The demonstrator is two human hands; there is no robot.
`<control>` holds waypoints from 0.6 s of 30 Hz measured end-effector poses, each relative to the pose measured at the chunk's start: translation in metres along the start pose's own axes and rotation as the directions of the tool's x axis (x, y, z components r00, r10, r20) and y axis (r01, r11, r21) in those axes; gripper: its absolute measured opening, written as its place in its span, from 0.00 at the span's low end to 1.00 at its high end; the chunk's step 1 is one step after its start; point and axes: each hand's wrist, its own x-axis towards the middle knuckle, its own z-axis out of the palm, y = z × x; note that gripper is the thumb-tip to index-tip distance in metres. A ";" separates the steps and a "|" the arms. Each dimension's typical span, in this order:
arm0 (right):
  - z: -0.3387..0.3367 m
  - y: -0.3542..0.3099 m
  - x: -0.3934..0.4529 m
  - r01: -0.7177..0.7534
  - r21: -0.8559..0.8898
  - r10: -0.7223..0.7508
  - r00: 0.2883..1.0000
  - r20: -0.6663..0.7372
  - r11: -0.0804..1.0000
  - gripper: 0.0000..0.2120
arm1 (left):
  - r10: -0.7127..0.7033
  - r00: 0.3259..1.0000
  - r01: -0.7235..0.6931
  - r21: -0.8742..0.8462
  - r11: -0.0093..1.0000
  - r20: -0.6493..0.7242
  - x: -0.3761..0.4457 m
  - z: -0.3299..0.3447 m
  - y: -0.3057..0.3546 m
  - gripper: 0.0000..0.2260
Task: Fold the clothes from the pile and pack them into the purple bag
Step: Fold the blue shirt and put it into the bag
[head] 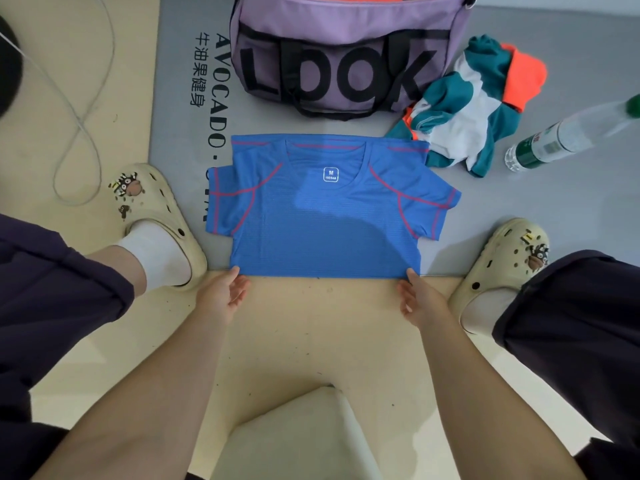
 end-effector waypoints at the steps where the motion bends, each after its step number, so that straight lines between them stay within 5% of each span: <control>1: 0.001 0.000 0.001 -0.018 -0.003 0.018 1.000 0.009 1.000 0.09 | 0.004 1.000 -0.004 -0.007 1.000 0.000 -0.001 0.001 0.001 0.06; 9: 0.013 -0.019 -0.014 0.134 0.087 -0.133 0.991 -0.022 0.987 0.05 | 0.089 0.994 -0.093 -0.078 0.993 -0.057 -0.025 0.017 0.025 0.06; 12: 0.031 -0.054 -0.046 0.317 0.071 -0.319 0.947 0.022 0.946 0.05 | 0.300 0.947 -0.304 -0.019 0.952 -0.112 -0.056 0.037 0.052 0.04; 15: 0.050 -0.101 -0.097 0.572 -0.023 -0.565 0.815 0.129 0.820 0.09 | 0.569 0.822 -0.564 0.095 0.820 -0.031 -0.106 0.061 0.095 0.06; 18: 0.066 -0.141 -0.162 0.795 -0.077 -0.754 0.597 0.276 0.601 0.11 | 0.715 0.645 -0.764 0.240 0.599 0.269 -0.173 0.079 0.138 0.05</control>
